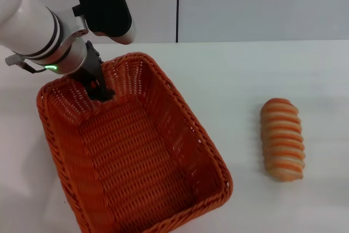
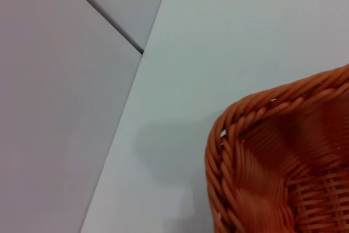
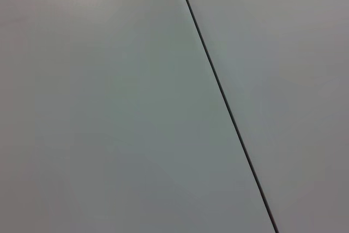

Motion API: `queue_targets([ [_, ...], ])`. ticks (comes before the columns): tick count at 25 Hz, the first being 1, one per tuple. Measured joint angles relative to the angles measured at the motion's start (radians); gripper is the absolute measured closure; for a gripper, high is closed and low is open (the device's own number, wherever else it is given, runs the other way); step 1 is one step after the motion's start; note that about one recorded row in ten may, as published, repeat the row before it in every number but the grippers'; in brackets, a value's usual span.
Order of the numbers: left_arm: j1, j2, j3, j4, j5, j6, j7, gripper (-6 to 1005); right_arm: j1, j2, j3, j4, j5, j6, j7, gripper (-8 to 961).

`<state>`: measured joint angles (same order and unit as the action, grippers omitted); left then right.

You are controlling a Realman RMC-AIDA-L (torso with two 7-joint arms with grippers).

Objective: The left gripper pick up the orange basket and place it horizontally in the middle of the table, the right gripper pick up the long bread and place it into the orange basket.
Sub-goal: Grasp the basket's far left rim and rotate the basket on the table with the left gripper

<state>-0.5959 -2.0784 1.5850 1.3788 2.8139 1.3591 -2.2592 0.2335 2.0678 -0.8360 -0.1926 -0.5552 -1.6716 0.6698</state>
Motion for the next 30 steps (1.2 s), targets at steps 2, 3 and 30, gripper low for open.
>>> queue_targets([
  [2,0.000,0.000,0.002,0.002,0.002,0.002,0.000,289,0.000,0.000,0.000,0.000,0.000,0.000,0.000,257],
  [3,0.001,0.000,0.004,0.004,0.002,0.003,0.000,335,0.001,0.000,0.000,-0.001,0.000,0.000,0.000,257],
  [30,0.003,0.001,-0.033,0.057,0.075,0.055,-0.419,636,0.037,-0.056,0.000,-0.026,0.001,0.050,0.081,257],
])
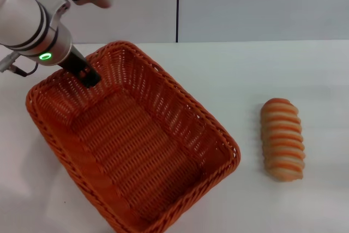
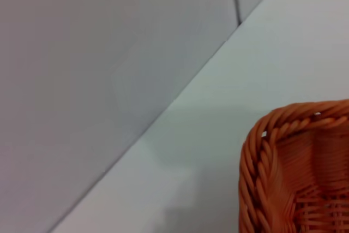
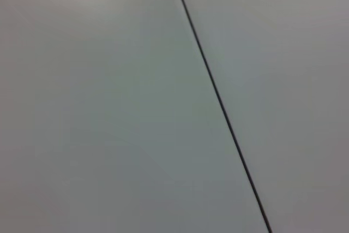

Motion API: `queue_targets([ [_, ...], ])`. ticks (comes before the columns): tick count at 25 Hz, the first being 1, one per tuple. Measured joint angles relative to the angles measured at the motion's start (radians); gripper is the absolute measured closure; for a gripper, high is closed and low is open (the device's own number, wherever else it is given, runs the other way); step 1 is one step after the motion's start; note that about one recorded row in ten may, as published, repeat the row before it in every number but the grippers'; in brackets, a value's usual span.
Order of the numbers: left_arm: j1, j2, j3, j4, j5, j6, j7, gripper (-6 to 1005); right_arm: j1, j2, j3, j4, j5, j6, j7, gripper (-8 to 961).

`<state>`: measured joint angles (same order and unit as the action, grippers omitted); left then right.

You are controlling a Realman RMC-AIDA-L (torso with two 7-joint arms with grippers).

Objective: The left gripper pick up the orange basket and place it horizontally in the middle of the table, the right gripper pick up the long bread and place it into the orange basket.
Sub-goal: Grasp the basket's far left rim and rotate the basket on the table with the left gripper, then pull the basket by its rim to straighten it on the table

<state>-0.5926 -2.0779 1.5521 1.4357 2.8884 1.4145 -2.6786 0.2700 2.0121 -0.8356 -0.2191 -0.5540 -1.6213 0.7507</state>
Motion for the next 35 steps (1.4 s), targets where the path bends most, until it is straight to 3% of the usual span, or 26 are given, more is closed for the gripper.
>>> queue_targets([
  [3,0.010,0.003,-0.013,0.004,0.000,0.029,-0.095,645,0.006,-0.016,0.002,-0.024,0.003,0.029,0.027,257],
  [9,0.022,0.005,-0.066,0.017,0.000,0.090,-0.188,676,0.020,-0.021,-0.004,-0.062,-0.002,0.059,0.028,257],
  [15,0.073,-0.001,-0.215,0.086,-0.040,0.162,-0.203,690,0.060,-0.041,-0.003,-0.047,-0.002,0.074,0.029,258],
  [20,0.096,-0.001,-0.278,0.088,-0.042,0.170,-0.204,709,0.091,-0.058,-0.007,-0.026,-0.008,0.079,0.031,258],
  [29,0.123,-0.001,-0.354,0.092,-0.061,0.174,-0.204,757,0.109,-0.058,-0.009,-0.060,-0.028,0.089,0.051,258],
  [35,0.144,-0.001,-0.423,0.085,-0.164,0.198,-0.206,777,0.113,-0.057,-0.010,-0.061,-0.029,0.088,0.058,258],
])
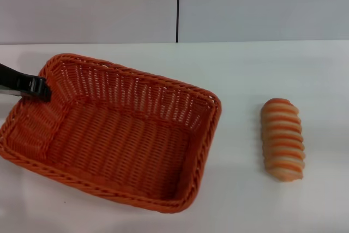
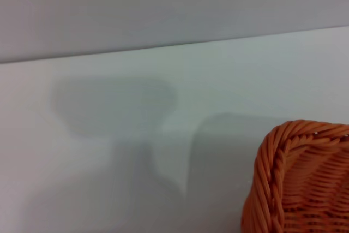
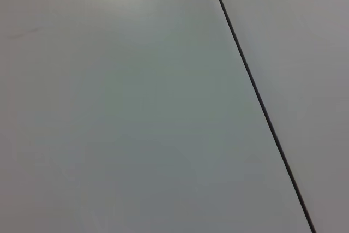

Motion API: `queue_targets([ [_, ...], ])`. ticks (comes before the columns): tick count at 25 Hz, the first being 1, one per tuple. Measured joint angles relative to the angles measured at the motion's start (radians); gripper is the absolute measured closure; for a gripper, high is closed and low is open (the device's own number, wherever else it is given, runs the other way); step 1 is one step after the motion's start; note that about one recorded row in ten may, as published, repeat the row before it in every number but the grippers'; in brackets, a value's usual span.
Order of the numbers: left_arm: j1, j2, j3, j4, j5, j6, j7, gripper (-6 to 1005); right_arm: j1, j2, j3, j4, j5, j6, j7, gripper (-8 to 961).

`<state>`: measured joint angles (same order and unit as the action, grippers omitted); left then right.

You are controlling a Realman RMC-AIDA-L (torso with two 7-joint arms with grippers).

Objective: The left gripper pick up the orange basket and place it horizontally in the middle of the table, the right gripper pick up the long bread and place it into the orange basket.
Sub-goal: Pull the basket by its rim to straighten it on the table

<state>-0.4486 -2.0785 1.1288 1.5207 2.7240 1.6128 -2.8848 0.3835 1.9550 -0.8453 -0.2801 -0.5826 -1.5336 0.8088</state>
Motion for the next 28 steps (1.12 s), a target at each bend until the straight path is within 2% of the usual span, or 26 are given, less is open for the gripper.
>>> queue_targets([
  [8,0.037,-0.001,-0.040,0.019,-0.085,-0.020,-0.004,796,-0.005,0.004,0.000,-0.017,-0.024,-0.009,0.028,258],
  [19,0.072,-0.002,-0.056,0.013,-0.065,-0.036,-0.003,812,-0.015,0.008,0.004,-0.023,-0.025,-0.020,0.049,258],
  [23,0.095,-0.002,-0.054,0.077,-0.075,0.015,-0.001,815,-0.010,0.008,0.001,-0.024,-0.025,-0.021,0.051,258],
  [28,0.117,-0.001,-0.053,0.098,-0.114,0.020,-0.002,824,-0.009,0.010,0.001,-0.025,-0.025,-0.023,0.052,258],
])
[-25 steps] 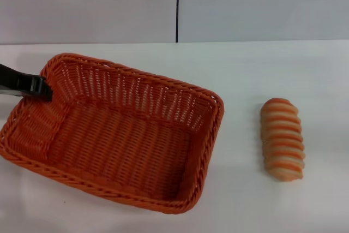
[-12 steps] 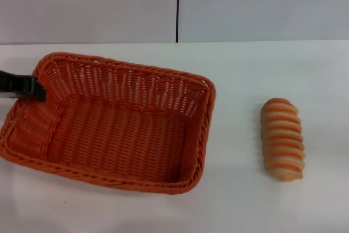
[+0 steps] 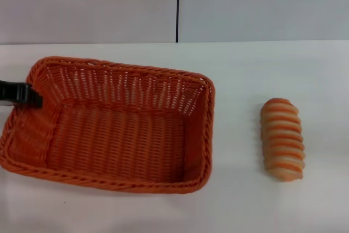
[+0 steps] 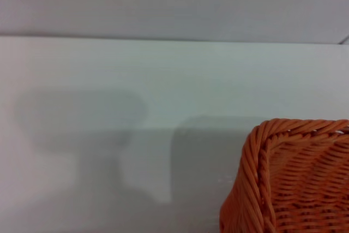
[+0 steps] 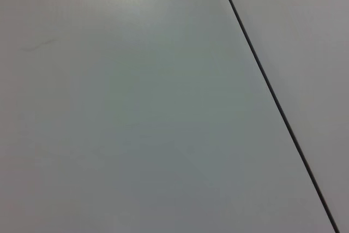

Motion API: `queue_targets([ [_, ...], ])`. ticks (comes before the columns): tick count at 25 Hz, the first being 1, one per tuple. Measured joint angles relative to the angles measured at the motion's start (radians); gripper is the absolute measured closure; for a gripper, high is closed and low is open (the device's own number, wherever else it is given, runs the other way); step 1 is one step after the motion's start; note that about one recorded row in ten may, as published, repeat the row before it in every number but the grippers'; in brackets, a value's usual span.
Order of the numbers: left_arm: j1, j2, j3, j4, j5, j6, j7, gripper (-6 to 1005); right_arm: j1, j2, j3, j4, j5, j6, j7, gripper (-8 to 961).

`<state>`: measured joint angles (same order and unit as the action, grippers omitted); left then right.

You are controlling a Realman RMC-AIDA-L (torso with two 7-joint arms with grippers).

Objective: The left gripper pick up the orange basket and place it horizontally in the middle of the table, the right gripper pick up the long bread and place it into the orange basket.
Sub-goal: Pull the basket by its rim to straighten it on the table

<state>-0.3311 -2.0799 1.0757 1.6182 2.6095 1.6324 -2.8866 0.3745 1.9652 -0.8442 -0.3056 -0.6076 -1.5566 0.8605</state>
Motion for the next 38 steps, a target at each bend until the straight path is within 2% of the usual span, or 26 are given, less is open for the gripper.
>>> queue_targets([
  [4,0.038,0.000,0.004,0.002,-0.074,-0.020,0.000,823,-0.001,0.005,0.007,0.000,0.000,0.000,0.000,258],
  [13,0.089,0.006,0.040,-0.001,-0.152,-0.059,0.005,827,-0.013,0.009,0.008,-0.001,0.001,0.000,0.000,258],
  [21,0.093,0.009,0.047,-0.018,-0.183,-0.071,0.006,820,-0.020,0.013,0.008,-0.001,0.005,0.006,0.000,259],
  [23,0.087,0.009,0.034,-0.070,-0.223,-0.081,0.006,818,-0.020,0.015,0.008,0.000,0.005,0.007,0.000,259],
  [28,0.097,0.012,0.021,-0.091,-0.253,-0.109,0.006,814,-0.020,0.015,0.008,0.000,0.004,0.008,0.000,259],
  [31,0.100,0.015,0.019,-0.091,-0.252,-0.109,0.007,728,-0.022,0.015,0.008,0.000,0.004,0.007,0.000,259],
  [35,0.100,0.020,-0.032,-0.102,-0.250,-0.101,0.024,604,-0.031,0.016,0.008,0.000,0.007,0.008,0.000,259],
  [38,0.101,0.019,-0.120,-0.107,-0.288,-0.090,0.072,491,-0.037,0.017,0.008,0.000,0.006,0.008,0.001,259],
])
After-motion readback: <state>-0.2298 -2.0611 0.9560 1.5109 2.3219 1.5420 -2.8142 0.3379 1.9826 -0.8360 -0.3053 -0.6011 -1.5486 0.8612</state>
